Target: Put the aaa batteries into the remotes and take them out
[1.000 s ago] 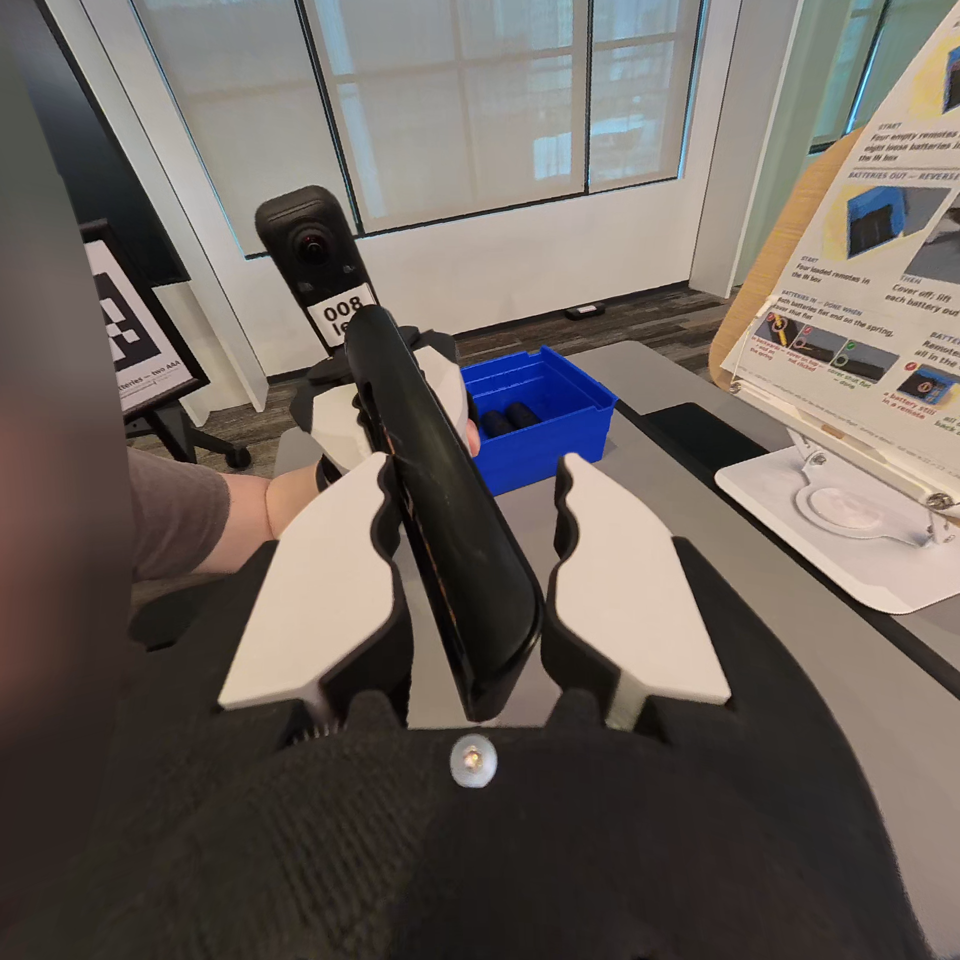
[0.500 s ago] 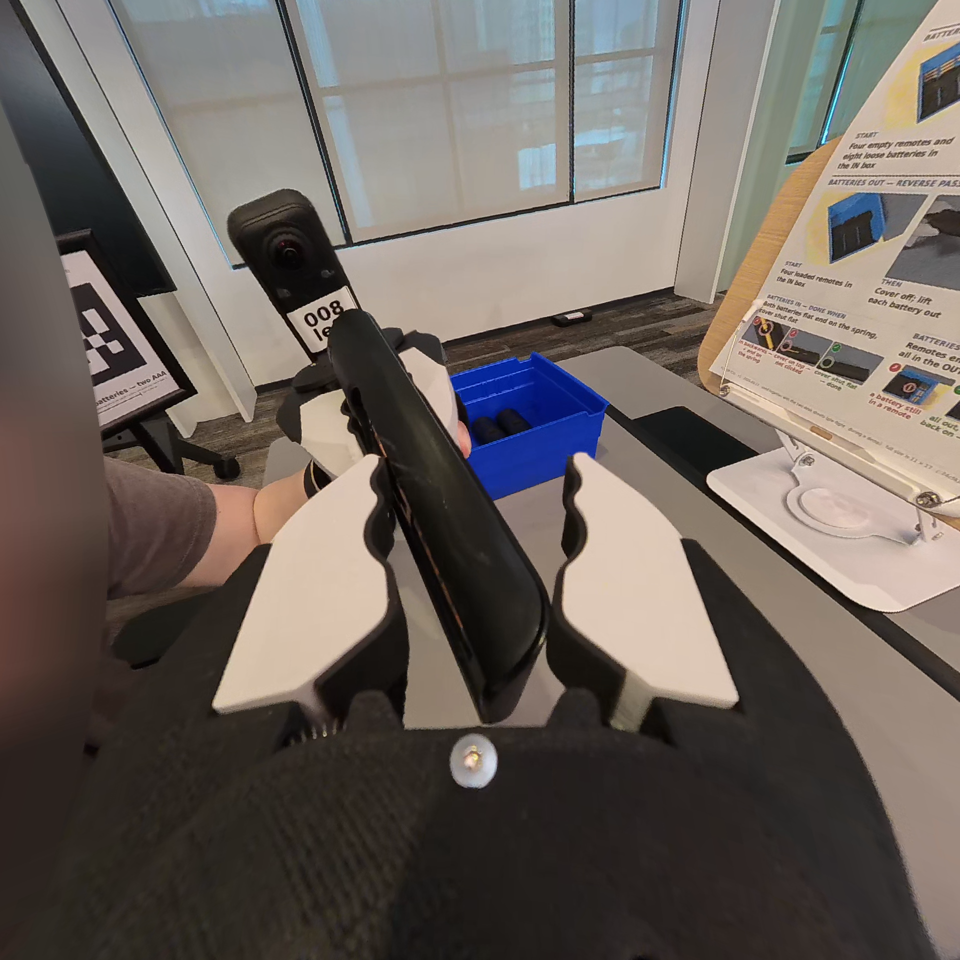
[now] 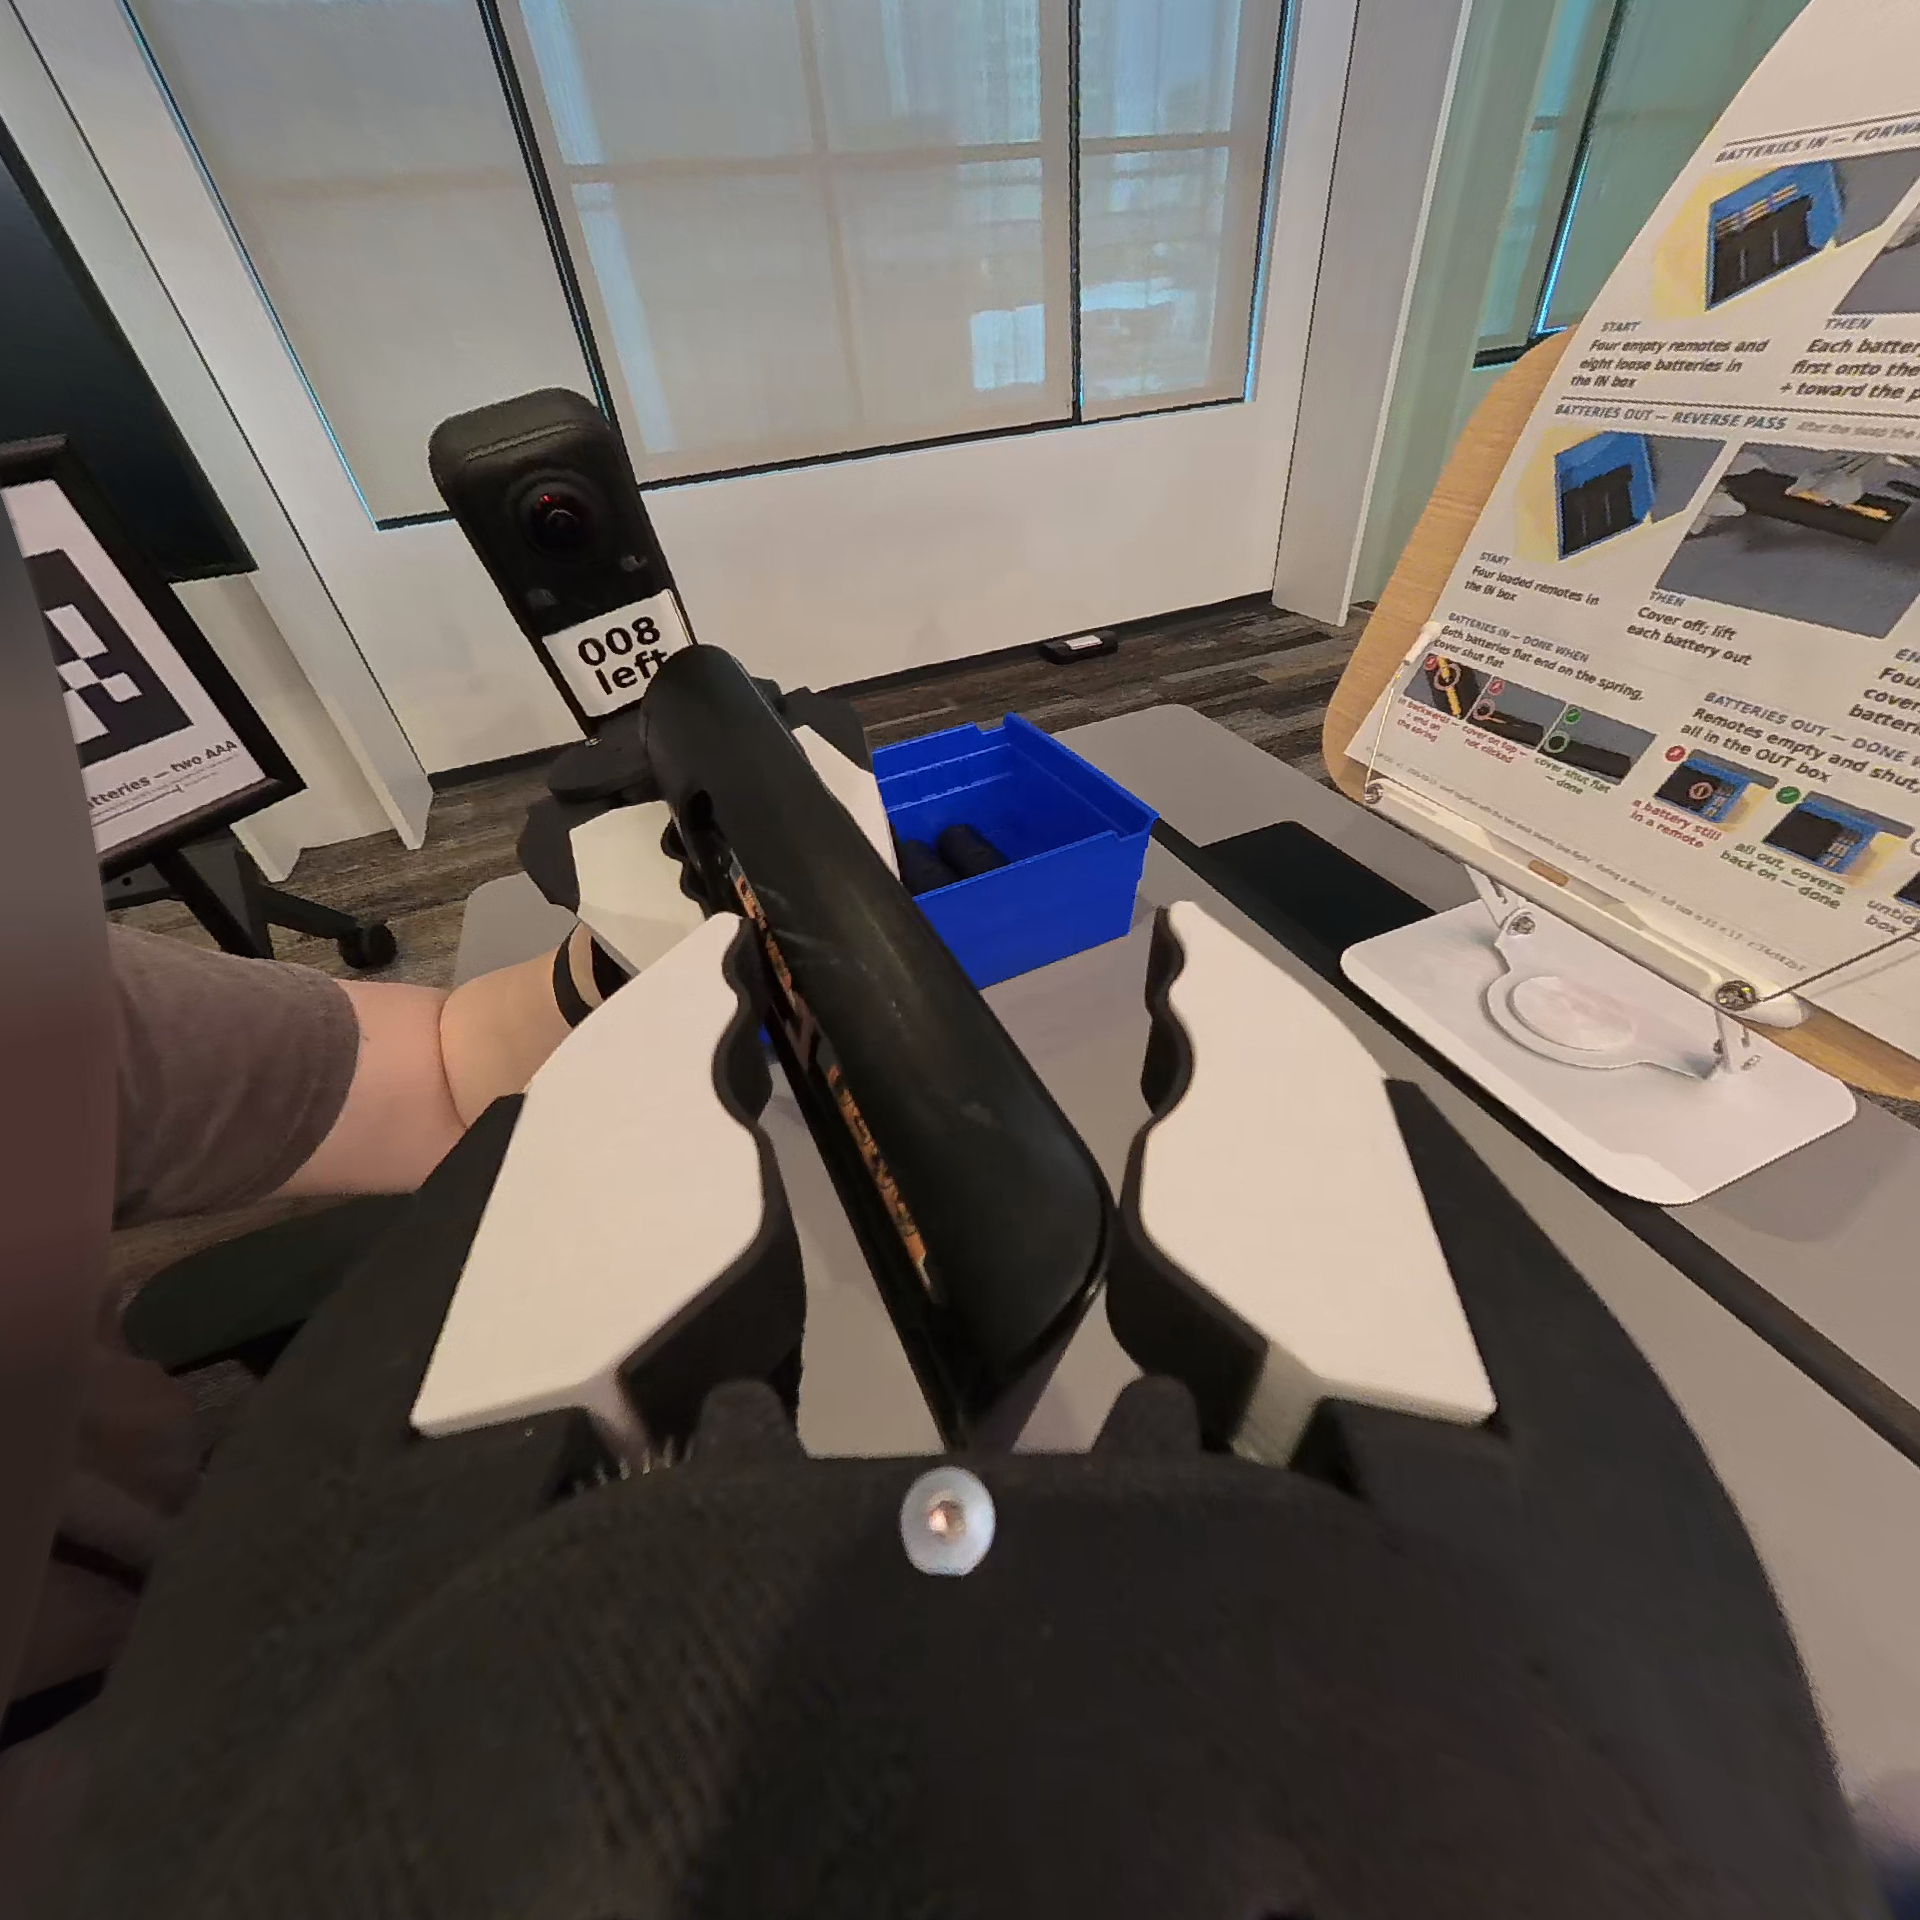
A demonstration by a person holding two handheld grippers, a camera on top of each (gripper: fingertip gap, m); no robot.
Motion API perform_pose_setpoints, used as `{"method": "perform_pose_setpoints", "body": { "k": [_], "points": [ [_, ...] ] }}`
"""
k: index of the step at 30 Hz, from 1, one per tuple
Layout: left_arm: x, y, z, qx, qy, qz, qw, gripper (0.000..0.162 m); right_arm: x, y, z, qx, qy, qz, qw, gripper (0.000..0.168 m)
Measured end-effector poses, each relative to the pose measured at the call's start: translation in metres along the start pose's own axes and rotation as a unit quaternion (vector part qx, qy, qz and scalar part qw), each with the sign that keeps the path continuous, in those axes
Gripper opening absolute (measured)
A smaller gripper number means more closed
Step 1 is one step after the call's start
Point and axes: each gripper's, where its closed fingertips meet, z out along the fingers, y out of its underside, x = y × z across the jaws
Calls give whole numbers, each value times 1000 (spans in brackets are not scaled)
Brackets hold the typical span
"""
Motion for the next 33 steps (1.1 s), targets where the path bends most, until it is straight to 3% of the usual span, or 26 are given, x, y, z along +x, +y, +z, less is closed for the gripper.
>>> {"method": "perform_pose_setpoints", "body": {
  "k": [5,10,18,25,33],
  "points": [
    [0,-4,0,20,13,-27,999,25,-2,-2,-1,0,2,-2,1000,70],
    [4,-7,0,36,48,-70,996,25,-12,-5,-5,6,-31,-3,999,55],
    [2,-8,-1,38,36,-61,997,25,-12,-17,-15,33,-27,-6,999,53],
    [-1,-5,0,34,29,-63,997,25,-4,-8,-14,-1,3,-16,1000,54],
    [-1,-6,-1,37,34,-68,996,25,-6,-6,-14,-5,-14,-3,1000,51]
  ]
}}
